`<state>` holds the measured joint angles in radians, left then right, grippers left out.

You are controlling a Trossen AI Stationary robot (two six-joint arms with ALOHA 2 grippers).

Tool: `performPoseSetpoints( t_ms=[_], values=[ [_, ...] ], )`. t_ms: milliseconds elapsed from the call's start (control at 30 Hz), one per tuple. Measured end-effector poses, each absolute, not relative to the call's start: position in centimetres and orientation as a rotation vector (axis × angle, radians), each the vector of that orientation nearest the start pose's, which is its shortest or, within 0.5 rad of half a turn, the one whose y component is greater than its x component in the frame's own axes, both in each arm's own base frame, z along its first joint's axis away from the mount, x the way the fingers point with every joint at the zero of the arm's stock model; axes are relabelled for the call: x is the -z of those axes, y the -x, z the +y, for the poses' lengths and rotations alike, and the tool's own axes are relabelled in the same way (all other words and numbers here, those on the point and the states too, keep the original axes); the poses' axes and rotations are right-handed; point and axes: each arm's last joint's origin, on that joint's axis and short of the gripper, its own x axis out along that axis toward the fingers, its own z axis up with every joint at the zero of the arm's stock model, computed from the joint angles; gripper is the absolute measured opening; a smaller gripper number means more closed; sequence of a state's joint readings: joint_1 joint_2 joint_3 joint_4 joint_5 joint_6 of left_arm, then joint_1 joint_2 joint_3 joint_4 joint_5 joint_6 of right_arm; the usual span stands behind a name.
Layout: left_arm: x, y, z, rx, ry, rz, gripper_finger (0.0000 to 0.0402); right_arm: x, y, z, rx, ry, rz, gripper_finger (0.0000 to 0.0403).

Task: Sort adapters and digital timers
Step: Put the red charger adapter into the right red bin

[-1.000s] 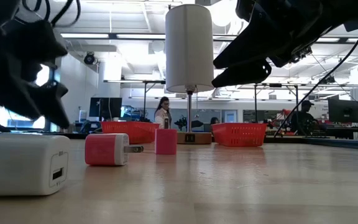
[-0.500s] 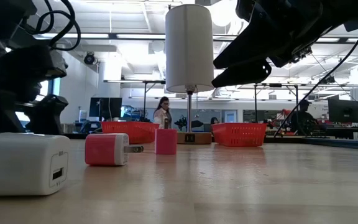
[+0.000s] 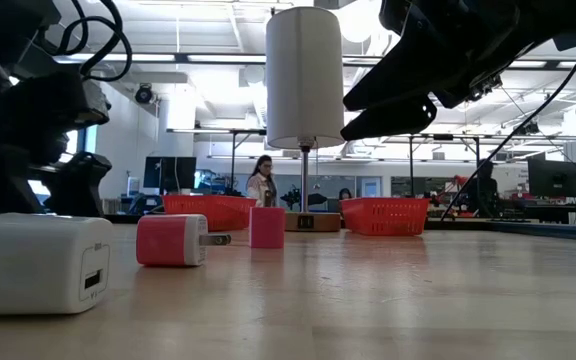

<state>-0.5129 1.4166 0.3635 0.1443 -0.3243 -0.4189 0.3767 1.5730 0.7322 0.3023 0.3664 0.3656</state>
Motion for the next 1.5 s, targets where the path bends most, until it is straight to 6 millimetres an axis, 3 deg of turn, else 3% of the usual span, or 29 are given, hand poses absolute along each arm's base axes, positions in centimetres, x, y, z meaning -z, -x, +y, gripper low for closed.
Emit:
performPoseSetpoints(
  t_ms=[333, 933, 1500],
  values=[
    [-10.8, -19.3, -9.8, 0.027, 0.008, 0.789, 0.0312, -17.6, -29.2, 10.4, 0.081, -0.163, 0.495, 0.034],
    [-7.5, -21.8, -11.2, 0.086, -0.002, 0.635, 0.0312, -17.6, -29.2, 10.4, 0.081, -0.165, 0.495, 0.034],
    [-6.2, -21.8, -12.3, 0.123, 0.022, 0.603, 0.0312, -17.6, -29.2, 10.4, 0.08, -0.168, 0.495, 0.034]
  ],
)
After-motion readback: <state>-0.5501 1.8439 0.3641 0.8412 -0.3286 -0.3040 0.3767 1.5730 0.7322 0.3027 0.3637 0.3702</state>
